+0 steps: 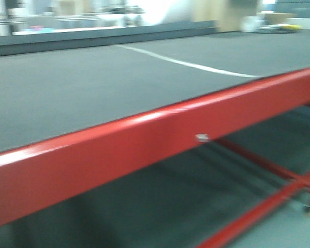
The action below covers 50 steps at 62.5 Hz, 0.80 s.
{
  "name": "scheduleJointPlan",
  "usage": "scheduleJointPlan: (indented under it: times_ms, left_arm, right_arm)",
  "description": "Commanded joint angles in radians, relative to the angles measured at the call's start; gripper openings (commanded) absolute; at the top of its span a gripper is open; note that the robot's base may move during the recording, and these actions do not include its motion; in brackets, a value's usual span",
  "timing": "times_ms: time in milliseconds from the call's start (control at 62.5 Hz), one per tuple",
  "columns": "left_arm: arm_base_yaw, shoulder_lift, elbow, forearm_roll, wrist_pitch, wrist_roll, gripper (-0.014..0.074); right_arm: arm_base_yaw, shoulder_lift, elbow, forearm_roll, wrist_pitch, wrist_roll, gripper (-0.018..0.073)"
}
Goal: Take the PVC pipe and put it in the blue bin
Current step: 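Drive the base with both clamps held to the blue bin shelf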
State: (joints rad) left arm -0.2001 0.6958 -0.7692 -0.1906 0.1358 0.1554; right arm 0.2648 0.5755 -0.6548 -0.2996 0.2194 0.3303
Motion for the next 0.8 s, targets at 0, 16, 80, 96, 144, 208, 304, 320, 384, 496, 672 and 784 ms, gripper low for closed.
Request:
scheduleJointPlan:
  times_ms: [0,16,80,96,144,208,304,320,384,496,672,784]
  left_arm:
    - [-0.008,-0.005,-0.003,-0.001,-0.026,0.000,-0.0111]
    - [-0.008,-0.005,-0.003,-0.001,-0.026,0.000,-0.0111]
    - [-0.008,-0.005,-0.003,-0.001,-0.026,0.000,-0.0111]
    - [-0.008,-0.005,-0.003,-0.001,-0.026,0.000,-0.0111]
    - [-0.008,-0.005,-0.003,-0.001,-0.026,0.000,-0.0111]
    - [-0.008,-0.005,-0.003,-0.001,-0.026,0.000,-0.0111]
    - [-0.008,-0.005,-0.003,-0.001,-0.026,0.000,-0.0111]
    - [-0.008,-0.005,-0.003,-0.001,-0.026,0.000,-0.0111]
    - [-0.008,-0.005,-0.003,-0.001,-0.026,0.000,-0.0111]
    - [-0.008,-0.005,-0.003,-0.001,-0.026,0.000,-0.0111]
    - [-0.008,-0.005,-0.003,-0.001,-0.026,0.000,-0.0111]
    - [-0.008,-0.005,-0.003,-0.001,-0.026,0.000,-0.0111]
  right_arm:
    - [-0.003,-0.004,-0.008,-0.014,-0.018,-0.002,-0.0169]
    - [-0.003,-0.004,-0.008,-0.014,-0.018,-0.002,-0.0169]
    - [-0.003,-0.004,-0.008,-0.014,-0.018,-0.002,-0.0169]
    - [-0.003,-0.004,-0.008,-0.014,-0.018,-0.002,-0.0169]
    - [-0.003,-0.004,-0.008,-0.014,-0.018,-0.002,-0.0169]
    - [-0.003,-0.004,-0.008,-0.014,-0.018,-0.002,-0.0169]
    - [-0.003,-0.004,-0.008,-0.014,-0.018,-0.002,-0.0169]
    - [-0.003,-0.004,-0.008,-0.014,-0.018,-0.002,-0.0169]
    - [-0.003,-0.004,-0.008,-0.014,-0.018,-0.002,-0.0169]
    - [-0.003,-0.004,-0.008,-0.014,-0.018,-0.002,-0.0169]
    - [-0.003,-0.004,-0.008,-0.014,-0.018,-0.002,-0.0169]
    - [-0.003,-0.004,-0.008,-0.014,-0.018,-0.002,-0.0169]
